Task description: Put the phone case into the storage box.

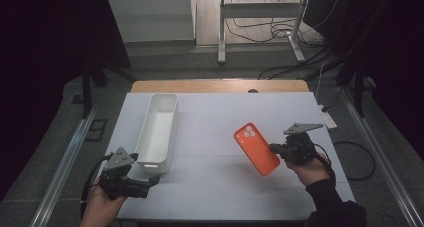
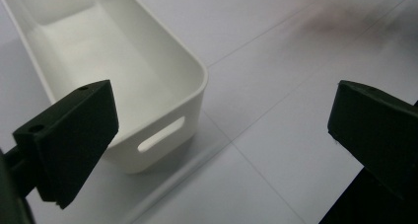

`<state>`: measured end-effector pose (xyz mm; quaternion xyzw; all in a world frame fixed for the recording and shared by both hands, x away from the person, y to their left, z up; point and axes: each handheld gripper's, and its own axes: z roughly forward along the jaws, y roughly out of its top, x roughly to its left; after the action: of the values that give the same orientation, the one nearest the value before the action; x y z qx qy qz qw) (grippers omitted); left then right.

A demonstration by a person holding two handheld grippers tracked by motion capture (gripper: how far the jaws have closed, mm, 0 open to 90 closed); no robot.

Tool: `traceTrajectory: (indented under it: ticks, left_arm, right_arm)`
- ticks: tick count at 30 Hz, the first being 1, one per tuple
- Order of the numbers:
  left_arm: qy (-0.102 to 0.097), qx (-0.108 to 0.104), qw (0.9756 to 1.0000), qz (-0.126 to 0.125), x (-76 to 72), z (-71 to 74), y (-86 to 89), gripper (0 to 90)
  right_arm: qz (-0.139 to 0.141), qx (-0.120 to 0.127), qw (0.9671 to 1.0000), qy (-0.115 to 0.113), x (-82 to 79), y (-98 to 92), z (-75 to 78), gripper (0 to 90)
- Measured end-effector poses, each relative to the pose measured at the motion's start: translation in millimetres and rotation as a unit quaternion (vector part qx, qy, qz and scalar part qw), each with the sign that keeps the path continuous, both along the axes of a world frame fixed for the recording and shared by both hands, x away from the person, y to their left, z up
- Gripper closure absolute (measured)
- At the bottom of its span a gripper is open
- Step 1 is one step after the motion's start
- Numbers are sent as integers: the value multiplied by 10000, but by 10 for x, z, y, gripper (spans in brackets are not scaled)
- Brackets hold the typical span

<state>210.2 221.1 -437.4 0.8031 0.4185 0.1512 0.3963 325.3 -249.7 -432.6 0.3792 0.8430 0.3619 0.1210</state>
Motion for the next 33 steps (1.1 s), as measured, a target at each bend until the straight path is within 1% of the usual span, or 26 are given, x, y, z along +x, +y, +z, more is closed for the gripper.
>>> traceTrajectory:
  ticks: [8,12,15,19,20,23,27,33]
  left_arm:
    - [10,-64,9999,-151,112,34,-134,0]
    - [22,-46,9997,-224,170,44,-198,0]
    - [53,-92,9995,-283,214,54,-251,0]
    - [55,-75,9994,-331,249,60,-303,0]
    - [72,-95,9993,-361,278,63,-343,0]
    - [100,-117,9991,-387,309,67,-376,0]
    - [171,-238,9987,-425,371,74,-431,0]
    - [238,-206,9984,-474,455,73,-533,0]
  right_arm:
    - [8,51,10000,-37,-11,30,15,888]
    - [16,58,10000,-73,-13,49,18,889]
    - [44,92,9999,-74,-15,63,22,889]
    - [42,118,9999,-87,-22,80,35,889]
    - [45,148,9998,-88,-23,84,38,889]
    - [43,168,9998,-111,-25,91,43,889]
    - [47,191,9997,-131,-28,103,49,888]
    - [67,210,9996,-165,-31,130,57,889]
